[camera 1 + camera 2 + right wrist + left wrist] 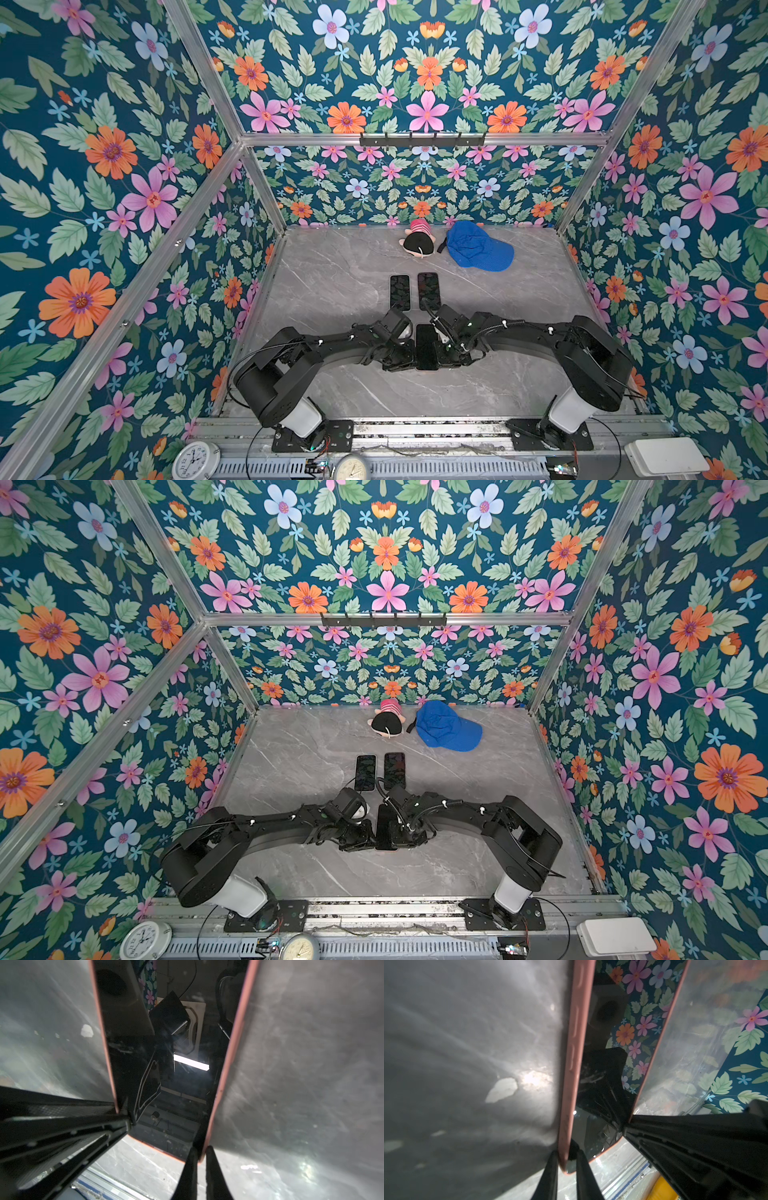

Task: Put the phone into the phone case

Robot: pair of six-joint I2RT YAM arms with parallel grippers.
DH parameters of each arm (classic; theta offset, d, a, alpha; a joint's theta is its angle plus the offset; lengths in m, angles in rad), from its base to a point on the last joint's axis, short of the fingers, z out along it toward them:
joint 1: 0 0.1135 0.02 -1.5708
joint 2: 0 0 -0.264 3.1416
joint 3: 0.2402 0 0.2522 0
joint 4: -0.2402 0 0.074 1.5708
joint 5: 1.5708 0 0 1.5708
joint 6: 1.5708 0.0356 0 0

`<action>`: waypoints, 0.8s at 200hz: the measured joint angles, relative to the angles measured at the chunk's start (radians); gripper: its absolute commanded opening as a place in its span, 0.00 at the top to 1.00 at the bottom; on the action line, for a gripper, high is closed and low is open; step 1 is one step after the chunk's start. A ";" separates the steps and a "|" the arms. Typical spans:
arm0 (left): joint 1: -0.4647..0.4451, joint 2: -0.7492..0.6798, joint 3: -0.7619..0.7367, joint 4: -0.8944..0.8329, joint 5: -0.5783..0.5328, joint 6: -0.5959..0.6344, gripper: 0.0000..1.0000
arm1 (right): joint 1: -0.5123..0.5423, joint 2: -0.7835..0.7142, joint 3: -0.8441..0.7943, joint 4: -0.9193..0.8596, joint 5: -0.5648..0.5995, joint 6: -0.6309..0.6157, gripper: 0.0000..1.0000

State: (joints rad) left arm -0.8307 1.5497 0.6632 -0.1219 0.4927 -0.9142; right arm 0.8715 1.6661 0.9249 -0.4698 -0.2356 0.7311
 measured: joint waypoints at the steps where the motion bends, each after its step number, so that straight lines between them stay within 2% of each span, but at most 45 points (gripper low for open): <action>1: 0.000 0.000 0.000 0.000 0.000 0.000 0.87 | 0.000 0.000 0.000 0.000 0.000 0.000 0.90; 12: -0.001 0.000 0.006 -0.013 -0.001 0.000 0.87 | 0.002 0.000 0.004 -0.006 0.004 -0.002 0.88; 22: -0.002 0.000 0.011 -0.015 -0.003 -0.002 0.88 | 0.003 -0.011 0.006 -0.021 0.024 -0.002 0.83; 49: -0.013 -0.013 0.023 -0.009 -0.006 -0.003 0.87 | 0.003 -0.062 0.024 -0.049 0.056 -0.003 0.54; 75: -0.007 -0.041 0.027 -0.016 -0.029 0.000 0.84 | 0.003 -0.076 0.054 -0.078 0.104 -0.002 0.35; 122: 0.044 -0.091 0.024 -0.059 -0.058 0.032 0.66 | 0.002 -0.007 0.161 -0.123 0.177 0.003 0.19; 160: 0.133 -0.145 0.000 -0.110 -0.076 0.080 0.39 | 0.003 0.095 0.253 -0.154 0.204 0.002 0.07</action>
State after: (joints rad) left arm -0.6975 1.4048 0.6632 -0.2321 0.4164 -0.8345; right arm 0.8749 1.7615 1.1782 -0.6243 -0.0315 0.7330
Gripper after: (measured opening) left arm 0.540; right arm 0.882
